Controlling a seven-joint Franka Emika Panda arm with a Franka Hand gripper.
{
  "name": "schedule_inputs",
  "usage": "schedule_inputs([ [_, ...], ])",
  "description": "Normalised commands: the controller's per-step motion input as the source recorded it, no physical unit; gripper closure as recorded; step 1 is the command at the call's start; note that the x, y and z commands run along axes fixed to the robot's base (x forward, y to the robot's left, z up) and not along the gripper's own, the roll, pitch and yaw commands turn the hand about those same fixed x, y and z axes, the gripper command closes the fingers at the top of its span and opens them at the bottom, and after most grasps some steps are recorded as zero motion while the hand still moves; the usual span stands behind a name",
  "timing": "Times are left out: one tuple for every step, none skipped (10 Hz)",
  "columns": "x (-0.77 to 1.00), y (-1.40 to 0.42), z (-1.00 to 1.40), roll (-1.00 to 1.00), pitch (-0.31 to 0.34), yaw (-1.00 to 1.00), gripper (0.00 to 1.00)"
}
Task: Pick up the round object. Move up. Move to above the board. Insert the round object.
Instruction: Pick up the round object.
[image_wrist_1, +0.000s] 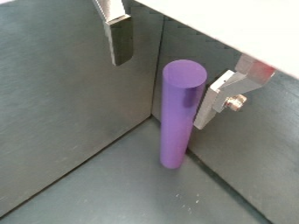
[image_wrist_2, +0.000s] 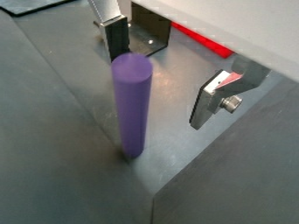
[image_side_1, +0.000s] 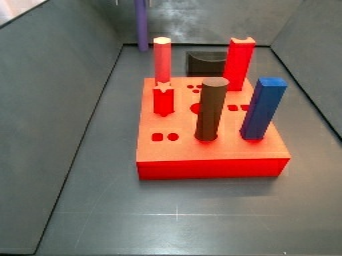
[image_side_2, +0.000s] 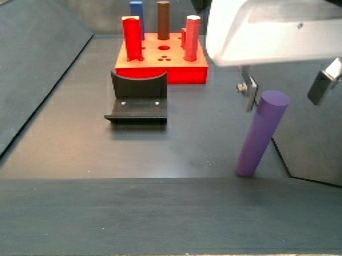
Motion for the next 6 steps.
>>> schedule_inputs([
  [0.0, 0.19, -0.24, -0.11, -0.059, 0.0, 0.0],
  [0.03, 0.11, -0.25, -0.08, -0.044, 0.0, 0.0],
  [0.0, 0.12, -0.21, -0.08, -0.039, 0.0, 0.0],
  [0.0, 0.13, -0.2, -0.09, -0.033, 0.0, 0.0],
  [0.0, 0.1, -0.18, -0.09, -0.029, 0.0, 0.0],
  [0.0, 0.07, -0.13, -0.08, -0.02, 0.0, 0.0],
])
